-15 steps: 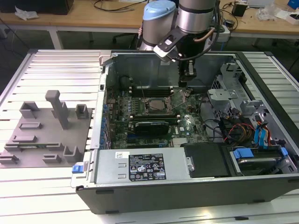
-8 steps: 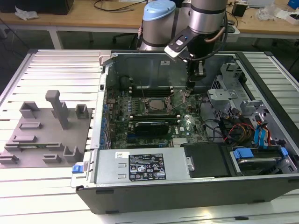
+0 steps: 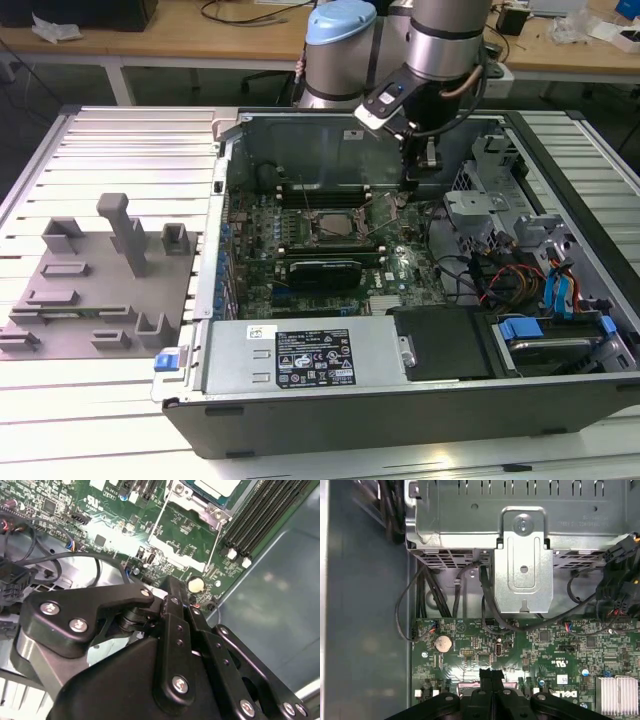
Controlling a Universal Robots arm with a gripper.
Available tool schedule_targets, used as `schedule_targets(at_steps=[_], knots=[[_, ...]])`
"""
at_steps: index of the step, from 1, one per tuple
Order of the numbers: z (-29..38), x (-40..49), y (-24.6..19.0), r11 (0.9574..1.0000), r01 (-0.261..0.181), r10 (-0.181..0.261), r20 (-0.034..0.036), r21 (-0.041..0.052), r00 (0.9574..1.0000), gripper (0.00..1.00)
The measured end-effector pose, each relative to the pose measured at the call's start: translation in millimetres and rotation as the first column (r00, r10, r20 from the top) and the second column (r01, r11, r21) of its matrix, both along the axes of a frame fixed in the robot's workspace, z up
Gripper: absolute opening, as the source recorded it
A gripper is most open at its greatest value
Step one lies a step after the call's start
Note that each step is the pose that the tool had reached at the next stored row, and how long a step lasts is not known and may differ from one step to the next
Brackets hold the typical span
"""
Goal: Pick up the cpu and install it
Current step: 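Close the cpu cover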
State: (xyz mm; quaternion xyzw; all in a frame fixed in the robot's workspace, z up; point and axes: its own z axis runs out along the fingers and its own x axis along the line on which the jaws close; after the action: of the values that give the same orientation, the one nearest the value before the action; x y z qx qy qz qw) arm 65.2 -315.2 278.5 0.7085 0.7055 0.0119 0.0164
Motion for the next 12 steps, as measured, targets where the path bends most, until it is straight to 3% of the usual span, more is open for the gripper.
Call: schedule_targets(at_steps=[7, 12], knots=[[-5.7, 5.7, 0.0, 1.0, 0.0, 0.0, -0.0066, 0.0001, 1.0, 0.11], [-19.5, 8.5, 0.0, 1.0, 0.0, 0.0, -0.01, 0.0, 0.9999, 0.11]])
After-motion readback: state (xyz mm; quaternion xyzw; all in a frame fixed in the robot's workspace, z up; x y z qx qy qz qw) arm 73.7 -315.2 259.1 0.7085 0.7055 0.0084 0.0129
